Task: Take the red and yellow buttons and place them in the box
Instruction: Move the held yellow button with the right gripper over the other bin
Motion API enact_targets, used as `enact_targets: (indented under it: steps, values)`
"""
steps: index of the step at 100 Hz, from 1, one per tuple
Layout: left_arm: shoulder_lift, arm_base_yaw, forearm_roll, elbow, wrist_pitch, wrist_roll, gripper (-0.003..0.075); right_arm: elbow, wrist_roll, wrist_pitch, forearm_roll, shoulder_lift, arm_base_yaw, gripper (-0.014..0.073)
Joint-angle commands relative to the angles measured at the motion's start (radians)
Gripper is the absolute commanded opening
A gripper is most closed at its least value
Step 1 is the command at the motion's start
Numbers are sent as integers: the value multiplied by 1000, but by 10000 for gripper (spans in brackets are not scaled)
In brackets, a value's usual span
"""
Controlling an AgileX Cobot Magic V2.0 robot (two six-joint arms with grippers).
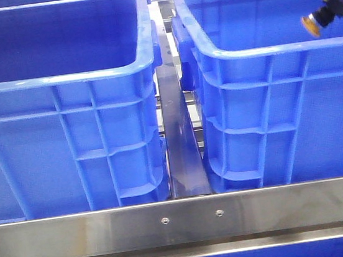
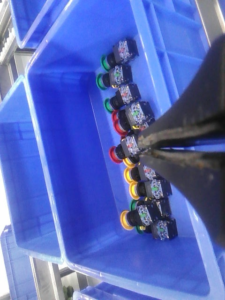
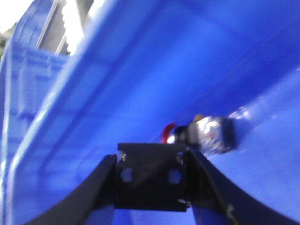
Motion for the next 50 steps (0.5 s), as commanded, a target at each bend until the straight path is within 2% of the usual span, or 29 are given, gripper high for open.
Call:
enact_targets:
  steps: [1, 24, 50]
  values:
    - [13, 0, -21, -23, -90, -11, -19, -63, -51, 21, 95, -1, -8, 101]
    - [13, 0, -21, -23, -90, -11, -19, -166, -51, -12, 95, 76, -8, 101]
    - [13, 0, -21, -23, -90, -11, -19, -183, -51, -66, 95, 129, -8, 101]
